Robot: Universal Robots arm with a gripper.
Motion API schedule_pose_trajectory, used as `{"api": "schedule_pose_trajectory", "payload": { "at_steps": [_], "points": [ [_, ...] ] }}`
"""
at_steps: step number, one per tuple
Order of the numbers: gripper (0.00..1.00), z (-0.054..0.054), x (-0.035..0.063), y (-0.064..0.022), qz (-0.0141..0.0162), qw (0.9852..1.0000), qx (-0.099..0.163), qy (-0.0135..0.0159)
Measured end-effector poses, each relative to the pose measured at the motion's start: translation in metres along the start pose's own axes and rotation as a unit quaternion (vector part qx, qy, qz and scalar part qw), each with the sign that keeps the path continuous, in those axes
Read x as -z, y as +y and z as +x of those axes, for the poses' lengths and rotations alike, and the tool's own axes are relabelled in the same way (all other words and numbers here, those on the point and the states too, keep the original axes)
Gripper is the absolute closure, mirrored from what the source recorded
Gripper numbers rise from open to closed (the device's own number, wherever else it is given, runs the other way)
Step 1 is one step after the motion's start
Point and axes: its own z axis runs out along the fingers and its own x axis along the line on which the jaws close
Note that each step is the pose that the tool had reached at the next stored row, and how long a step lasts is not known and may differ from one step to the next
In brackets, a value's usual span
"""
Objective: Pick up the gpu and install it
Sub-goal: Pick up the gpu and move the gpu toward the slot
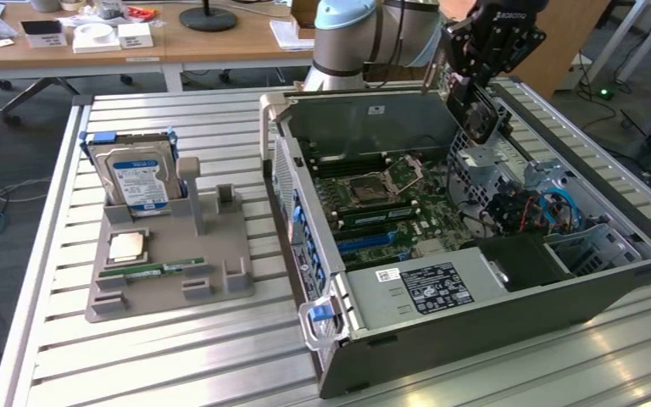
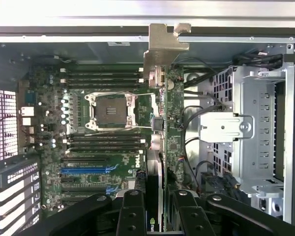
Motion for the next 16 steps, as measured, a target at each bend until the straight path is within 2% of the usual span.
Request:
{"api": "schedule_pose_trajectory", "payload": {
  "at_steps": [6, 16],
  "points": [
    [0.74, -0.0088, -0.0002, 0.0007, 0.0000, 1.0000, 0.000, 0.0000],
    [0.74, -0.0090, -0.0001, -0.0006, 0.0000, 1.0000, 0.000, 0.0000]
  ]
}}
